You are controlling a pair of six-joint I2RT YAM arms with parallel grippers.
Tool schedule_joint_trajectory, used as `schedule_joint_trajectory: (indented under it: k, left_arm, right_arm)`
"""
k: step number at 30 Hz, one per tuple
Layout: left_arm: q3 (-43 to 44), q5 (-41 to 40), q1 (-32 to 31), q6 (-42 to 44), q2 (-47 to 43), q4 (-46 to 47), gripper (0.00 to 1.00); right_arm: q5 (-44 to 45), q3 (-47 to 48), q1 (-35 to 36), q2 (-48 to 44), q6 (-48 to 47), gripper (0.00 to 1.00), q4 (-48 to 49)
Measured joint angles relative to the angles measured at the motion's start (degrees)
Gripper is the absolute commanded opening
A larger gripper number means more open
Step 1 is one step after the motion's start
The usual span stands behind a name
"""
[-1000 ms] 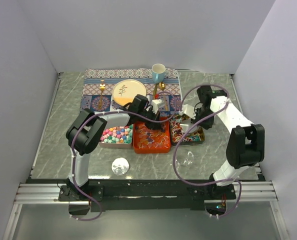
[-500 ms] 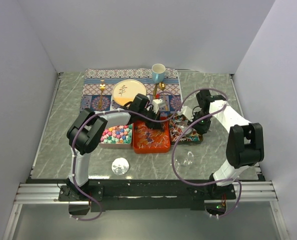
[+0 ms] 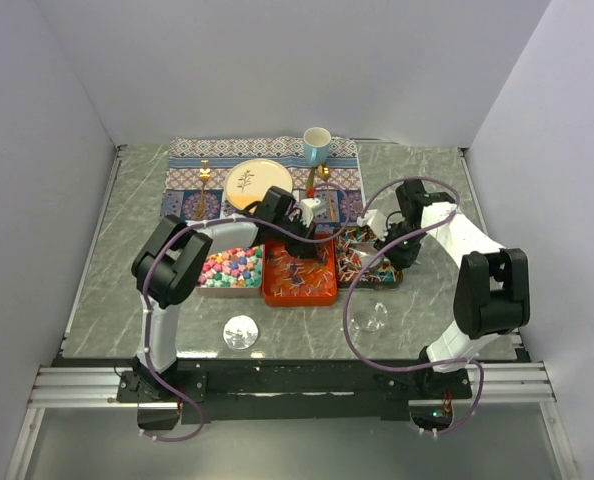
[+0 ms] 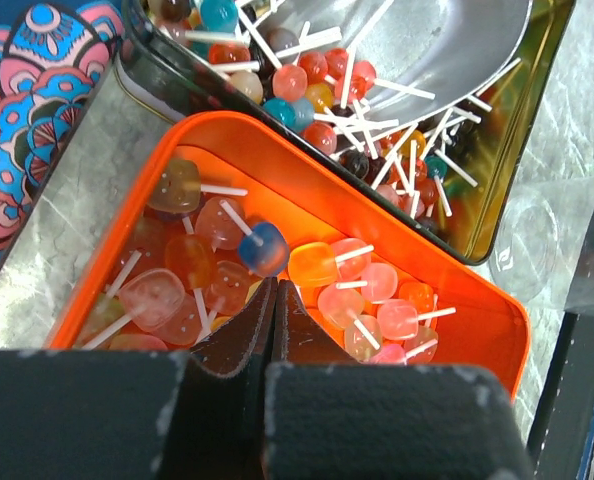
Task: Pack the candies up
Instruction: Scoop the fake candies from the storage box.
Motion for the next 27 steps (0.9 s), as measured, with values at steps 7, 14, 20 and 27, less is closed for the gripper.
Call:
schedule_joint_trajectory:
  k: [7,14,20,27]
  left_arm:
    - [0.8,0.0,0.1,0.8,0.1,-2.2,0.01]
    - [2.4,-0.1,0.1,1.1,0.1,-2.4,0.01]
    - [2.4,-0.4,0.0,1.2,0.1,-2.4,0.01]
    - [2.4,-0.9,-0.2,1.3,0.1,-2.6,0.01]
  right_arm:
    - [-3.3,0.0,-0.2,-0.1,1.7,0.37,0.1]
    - [-10.8,-2.4,0.5,0.3,2.9,0.46,0.6]
    - [-12.9,-2.5,0.7,1.8,5.1,0.4,1.9]
    - [-8.3,-2.8,0.8,4.4,9.8,0.11,5.1]
